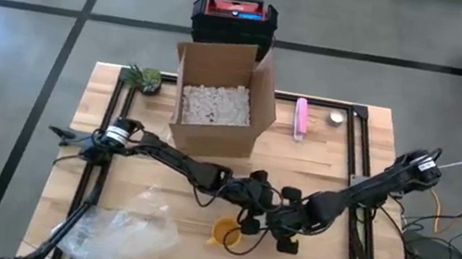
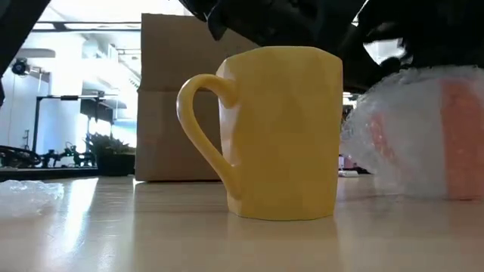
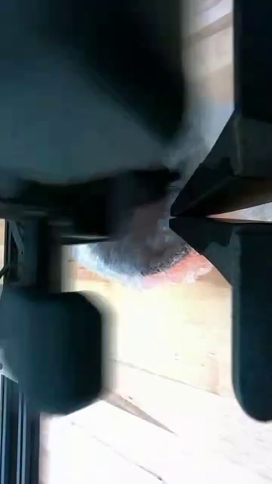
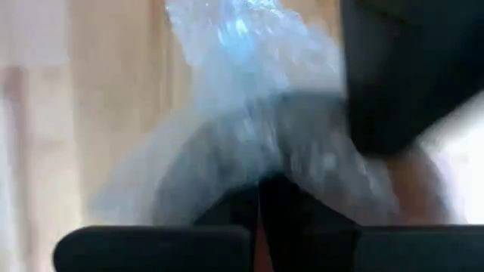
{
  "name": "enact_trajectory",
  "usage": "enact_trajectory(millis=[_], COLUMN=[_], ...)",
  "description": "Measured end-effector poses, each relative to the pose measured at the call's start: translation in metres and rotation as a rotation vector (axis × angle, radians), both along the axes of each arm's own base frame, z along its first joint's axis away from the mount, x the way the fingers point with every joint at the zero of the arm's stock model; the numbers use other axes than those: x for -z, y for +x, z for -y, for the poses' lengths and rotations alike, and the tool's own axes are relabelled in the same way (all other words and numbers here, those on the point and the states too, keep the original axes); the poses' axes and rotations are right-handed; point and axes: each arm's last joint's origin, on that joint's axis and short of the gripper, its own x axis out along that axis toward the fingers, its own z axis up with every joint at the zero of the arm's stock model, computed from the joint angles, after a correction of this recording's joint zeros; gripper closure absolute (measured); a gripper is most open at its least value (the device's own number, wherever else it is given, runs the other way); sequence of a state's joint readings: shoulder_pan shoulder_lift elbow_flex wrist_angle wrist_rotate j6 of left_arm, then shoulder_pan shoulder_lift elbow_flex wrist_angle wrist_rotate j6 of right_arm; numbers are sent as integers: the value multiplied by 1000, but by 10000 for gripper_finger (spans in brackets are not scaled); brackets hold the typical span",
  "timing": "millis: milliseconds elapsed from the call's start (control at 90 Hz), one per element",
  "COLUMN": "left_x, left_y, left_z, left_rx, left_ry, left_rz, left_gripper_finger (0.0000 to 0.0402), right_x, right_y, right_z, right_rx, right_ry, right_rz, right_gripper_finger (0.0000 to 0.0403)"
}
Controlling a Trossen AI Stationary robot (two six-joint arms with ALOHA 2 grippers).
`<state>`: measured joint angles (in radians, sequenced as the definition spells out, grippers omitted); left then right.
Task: Wrap mug
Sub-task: Wrap the orange mug in the right transparent bubble wrap
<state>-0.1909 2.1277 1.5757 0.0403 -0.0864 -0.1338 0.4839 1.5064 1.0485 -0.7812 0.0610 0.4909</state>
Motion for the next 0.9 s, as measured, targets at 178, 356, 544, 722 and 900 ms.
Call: enact_trajectory(millis=[178, 356, 544, 722, 900], left_x=[0, 0, 0, 0, 0], left_y=[0, 0, 0, 0, 0], left_z=[0, 0, 0, 0, 0], left_rx=[-1, -1, -1, 1, 2], left_ry=[2, 2, 2, 1, 0], left_rz=[-6, -5, -4, -3, 2], left_gripper_finger=[401, 401, 401, 402, 402], right_x=[-27, -36, -24, 5, 26], right_y=[-10, -12, -1, 1, 3], right_z=[3, 4, -1, -2, -2], right_rx=[-10, -13, -50, -55, -38], right_ry=[84, 96, 94, 23, -19], right_rz=[54, 100, 134, 6, -76], right_gripper_finger=[403, 403, 403, 403, 403])
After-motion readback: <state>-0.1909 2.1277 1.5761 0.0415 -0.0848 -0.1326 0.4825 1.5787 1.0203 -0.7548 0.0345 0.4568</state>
